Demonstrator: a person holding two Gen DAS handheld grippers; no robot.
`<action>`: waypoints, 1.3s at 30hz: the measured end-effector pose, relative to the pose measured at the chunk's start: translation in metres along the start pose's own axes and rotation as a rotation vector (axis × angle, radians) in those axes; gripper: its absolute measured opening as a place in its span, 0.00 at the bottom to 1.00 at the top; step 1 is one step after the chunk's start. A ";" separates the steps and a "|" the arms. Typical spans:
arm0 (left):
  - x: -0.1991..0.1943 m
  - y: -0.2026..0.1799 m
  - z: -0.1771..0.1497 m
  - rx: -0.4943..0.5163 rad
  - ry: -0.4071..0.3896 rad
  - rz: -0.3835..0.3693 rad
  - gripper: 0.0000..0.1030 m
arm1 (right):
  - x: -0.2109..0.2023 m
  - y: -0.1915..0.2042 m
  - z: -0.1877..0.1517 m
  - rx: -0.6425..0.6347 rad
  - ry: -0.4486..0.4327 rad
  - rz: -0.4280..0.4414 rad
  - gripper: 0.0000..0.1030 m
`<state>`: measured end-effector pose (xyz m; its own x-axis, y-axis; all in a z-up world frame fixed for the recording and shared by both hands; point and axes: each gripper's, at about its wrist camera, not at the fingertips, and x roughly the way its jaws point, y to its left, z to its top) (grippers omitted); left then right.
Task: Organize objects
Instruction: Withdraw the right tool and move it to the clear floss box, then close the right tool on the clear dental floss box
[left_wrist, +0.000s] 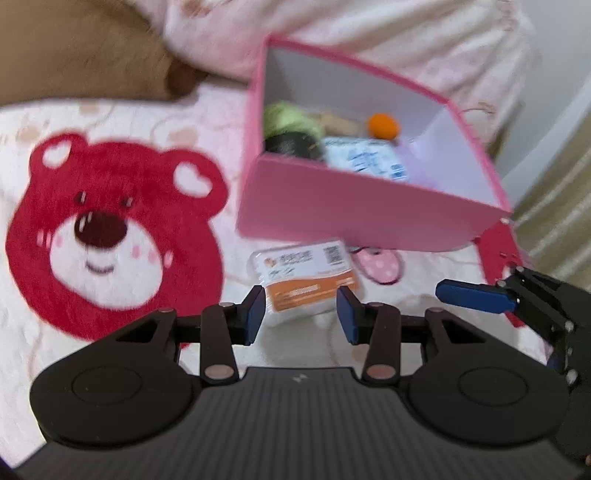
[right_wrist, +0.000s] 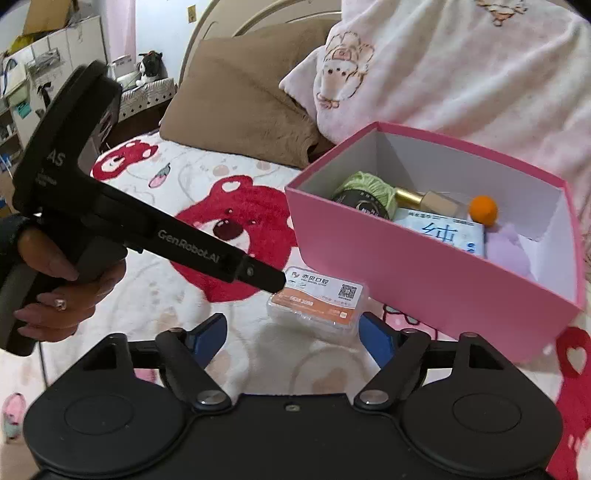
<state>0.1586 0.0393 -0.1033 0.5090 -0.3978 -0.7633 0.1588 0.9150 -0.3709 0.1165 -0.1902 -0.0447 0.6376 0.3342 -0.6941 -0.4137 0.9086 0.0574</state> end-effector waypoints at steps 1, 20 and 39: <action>0.006 0.003 0.000 -0.018 0.008 0.006 0.43 | 0.007 0.000 -0.001 -0.011 0.020 -0.012 0.81; 0.052 0.011 0.000 -0.097 -0.019 -0.025 0.49 | 0.081 -0.034 -0.031 0.108 -0.006 0.019 0.81; 0.040 -0.051 -0.043 -0.062 0.135 -0.073 0.36 | 0.023 -0.034 -0.082 0.277 0.082 -0.009 0.90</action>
<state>0.1341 -0.0261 -0.1378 0.3790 -0.4726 -0.7957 0.1366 0.8789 -0.4570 0.0919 -0.2338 -0.1213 0.5814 0.3143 -0.7504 -0.2073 0.9491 0.2370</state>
